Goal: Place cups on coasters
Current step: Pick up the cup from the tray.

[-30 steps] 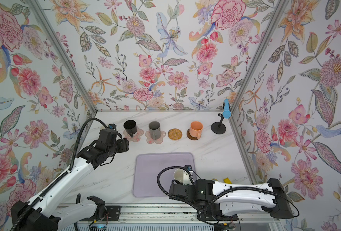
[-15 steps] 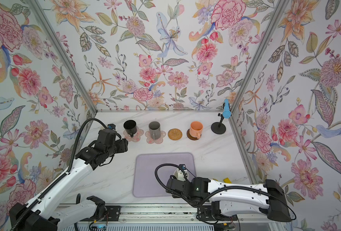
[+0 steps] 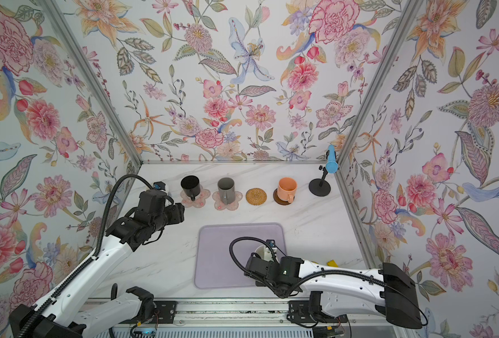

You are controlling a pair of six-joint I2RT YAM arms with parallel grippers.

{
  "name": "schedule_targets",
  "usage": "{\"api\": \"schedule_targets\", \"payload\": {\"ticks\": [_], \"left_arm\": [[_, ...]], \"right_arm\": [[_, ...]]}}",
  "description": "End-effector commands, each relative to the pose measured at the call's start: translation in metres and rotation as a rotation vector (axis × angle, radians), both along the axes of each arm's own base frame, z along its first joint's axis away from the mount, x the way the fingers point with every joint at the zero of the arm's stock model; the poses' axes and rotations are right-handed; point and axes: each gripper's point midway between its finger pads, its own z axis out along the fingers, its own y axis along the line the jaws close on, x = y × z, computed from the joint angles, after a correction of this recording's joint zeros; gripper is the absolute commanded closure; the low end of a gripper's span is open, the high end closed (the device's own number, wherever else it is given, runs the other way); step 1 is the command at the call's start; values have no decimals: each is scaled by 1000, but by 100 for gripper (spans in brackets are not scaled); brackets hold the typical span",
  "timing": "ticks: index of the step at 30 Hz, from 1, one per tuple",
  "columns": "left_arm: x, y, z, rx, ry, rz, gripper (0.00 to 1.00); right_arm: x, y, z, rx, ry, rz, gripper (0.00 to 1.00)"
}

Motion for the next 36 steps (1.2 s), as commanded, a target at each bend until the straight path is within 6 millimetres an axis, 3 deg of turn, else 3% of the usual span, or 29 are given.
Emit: {"api": "schedule_targets", "payload": {"ticks": [1,5,15,25,33,36], "left_arm": [[-5,8,-8,29,19,7,32],[-4,7,-10,21,22,7,32],[-6,9,-8,21,21,16,32],[-7,11,-12,20,27,25,32],[-7,11,-16,15,33,23,32],[-7,11,-17,17,35,24,32]], "right_arm": [[4,-16,2,-8,-27,-60,60],[4,-17,1,-11,-25,-58,61],[0,-14,-9,-73,10,-9,75],[6,-8,1,-67,-9,31,84],[7,-6,4,-61,-7,48,82],[7,-3,5,-61,-2,65,66]]}}
